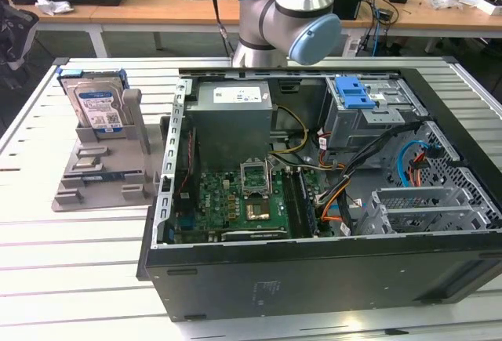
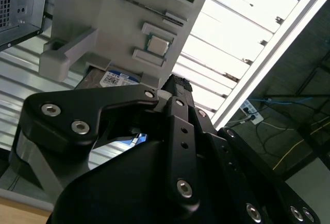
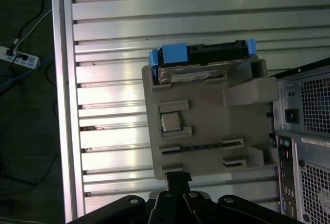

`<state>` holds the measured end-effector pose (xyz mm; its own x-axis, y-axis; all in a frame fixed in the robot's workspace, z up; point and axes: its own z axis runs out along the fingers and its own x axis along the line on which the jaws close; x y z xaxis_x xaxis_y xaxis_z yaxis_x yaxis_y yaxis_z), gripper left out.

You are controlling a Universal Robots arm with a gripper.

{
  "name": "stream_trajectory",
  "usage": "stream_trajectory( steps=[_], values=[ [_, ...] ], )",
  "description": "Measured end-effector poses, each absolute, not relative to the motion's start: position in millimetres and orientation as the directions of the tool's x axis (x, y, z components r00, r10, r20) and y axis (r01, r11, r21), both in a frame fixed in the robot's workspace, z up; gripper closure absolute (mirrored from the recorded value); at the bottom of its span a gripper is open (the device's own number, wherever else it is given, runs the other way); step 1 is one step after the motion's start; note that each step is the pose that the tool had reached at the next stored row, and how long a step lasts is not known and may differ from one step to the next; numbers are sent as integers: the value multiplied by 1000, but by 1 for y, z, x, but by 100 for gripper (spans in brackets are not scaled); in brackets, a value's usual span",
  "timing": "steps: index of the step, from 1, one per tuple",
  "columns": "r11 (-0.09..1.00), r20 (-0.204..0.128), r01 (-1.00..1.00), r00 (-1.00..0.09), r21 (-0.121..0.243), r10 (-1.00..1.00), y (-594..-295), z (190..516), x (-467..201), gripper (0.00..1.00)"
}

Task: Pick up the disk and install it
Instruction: 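Reach for the disk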

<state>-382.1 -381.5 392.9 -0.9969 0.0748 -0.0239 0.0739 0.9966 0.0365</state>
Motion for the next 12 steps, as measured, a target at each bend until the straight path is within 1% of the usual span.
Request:
stream_trajectory(
  steps=[12],
  values=[
    [997,-24,74,-997,36,75,-377,392,-382,89]
  ],
)
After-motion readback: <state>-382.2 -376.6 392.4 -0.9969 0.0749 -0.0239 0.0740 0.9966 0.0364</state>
